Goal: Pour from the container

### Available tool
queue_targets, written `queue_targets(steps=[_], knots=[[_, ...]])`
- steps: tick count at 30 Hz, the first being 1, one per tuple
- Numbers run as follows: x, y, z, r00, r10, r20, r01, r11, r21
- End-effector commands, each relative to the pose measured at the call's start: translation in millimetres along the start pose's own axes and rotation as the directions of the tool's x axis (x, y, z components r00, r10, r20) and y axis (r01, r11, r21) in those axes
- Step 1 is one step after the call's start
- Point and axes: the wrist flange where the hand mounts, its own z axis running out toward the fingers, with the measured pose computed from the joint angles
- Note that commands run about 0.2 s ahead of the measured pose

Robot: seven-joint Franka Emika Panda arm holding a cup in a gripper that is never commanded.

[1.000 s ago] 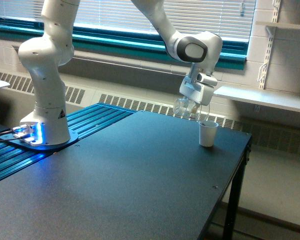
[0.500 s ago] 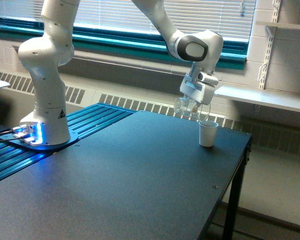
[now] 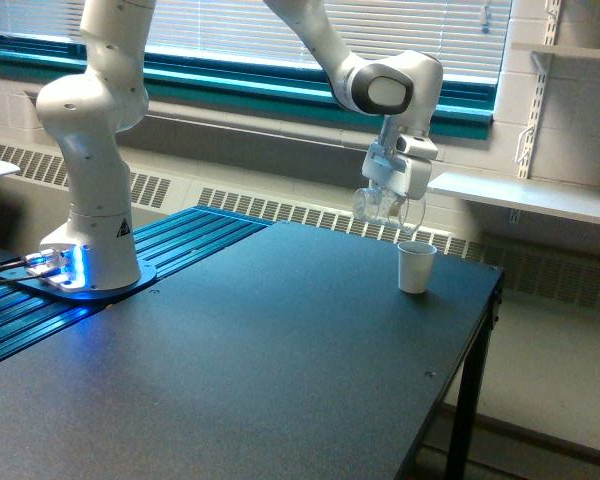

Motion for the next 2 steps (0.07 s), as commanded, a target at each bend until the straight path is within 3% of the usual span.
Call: queue_targets(steps=[1, 2], knots=[[-4.8, 4.6, -5.8, 1.0, 0.002, -0.024, -0.002, 1.0, 0.008], [-5.3, 5.0, -5.9, 1.0, 0.002, -0.024, -0.002, 1.0, 0.008]])
